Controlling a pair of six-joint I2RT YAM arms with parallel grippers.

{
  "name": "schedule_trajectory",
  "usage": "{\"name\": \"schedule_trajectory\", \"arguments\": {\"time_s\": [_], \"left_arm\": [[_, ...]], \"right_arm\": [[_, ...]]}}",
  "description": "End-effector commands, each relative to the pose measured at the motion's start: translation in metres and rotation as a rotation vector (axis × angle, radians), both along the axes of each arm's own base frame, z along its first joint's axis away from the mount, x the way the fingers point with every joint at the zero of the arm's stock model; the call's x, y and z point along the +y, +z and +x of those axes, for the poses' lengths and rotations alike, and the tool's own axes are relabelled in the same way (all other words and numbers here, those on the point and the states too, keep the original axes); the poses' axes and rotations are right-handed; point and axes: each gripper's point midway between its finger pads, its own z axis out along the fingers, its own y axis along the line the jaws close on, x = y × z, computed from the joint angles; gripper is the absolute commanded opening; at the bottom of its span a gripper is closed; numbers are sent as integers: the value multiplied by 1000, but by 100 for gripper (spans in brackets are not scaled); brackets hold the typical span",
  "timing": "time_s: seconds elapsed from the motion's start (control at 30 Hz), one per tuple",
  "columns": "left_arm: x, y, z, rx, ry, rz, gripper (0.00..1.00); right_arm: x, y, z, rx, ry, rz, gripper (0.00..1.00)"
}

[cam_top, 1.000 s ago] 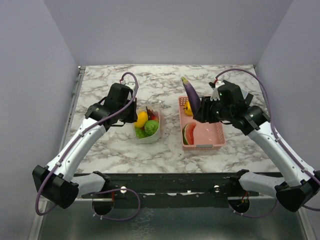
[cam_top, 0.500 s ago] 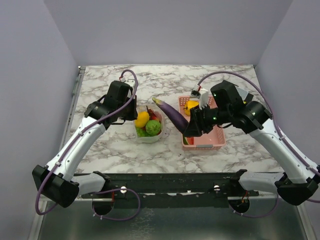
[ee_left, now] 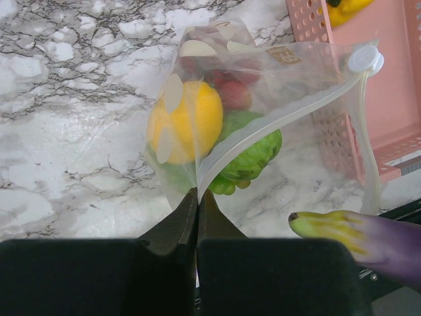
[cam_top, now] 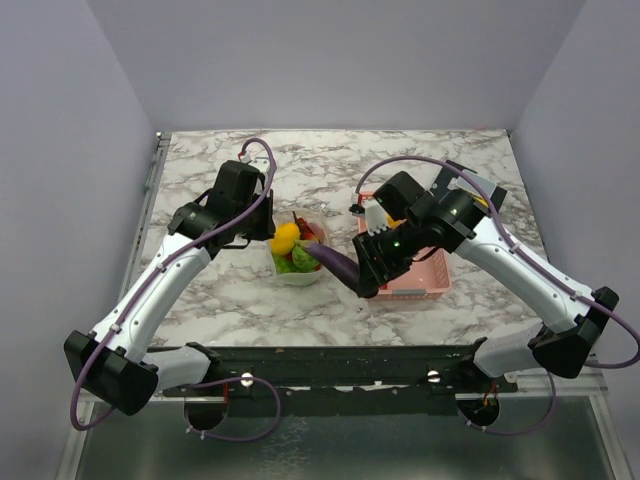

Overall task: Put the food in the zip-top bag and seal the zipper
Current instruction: Place the fake vegetable in the zipper food storage bag.

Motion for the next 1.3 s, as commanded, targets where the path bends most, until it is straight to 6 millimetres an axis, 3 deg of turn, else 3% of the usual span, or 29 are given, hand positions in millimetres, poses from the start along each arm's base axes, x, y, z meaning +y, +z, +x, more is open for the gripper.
{"name": "schedule_trajectory", "arguments": {"time_s": [0.0,0.23,0.63,1.07,1.27], "left_arm": [[-1,14,-4,-30,-31,-16,0],[-6,25,-8,-44,-46,-58,0],[-25,37,-28,-48,-92,-167,0],[-27,29,-49,-45,-110,-219,0],[-30,29,-53,-50,-123,-248,0]], "right_arm": [[-5,-3,-4,55,-29,-84,1],[0,-6,-1,101,-35,-151,1],[24,-9,17,152,-129,-168,2],[38,-29,31,212,-274,-210,3],[42,-36,51,162,-364,-224,1]]}}
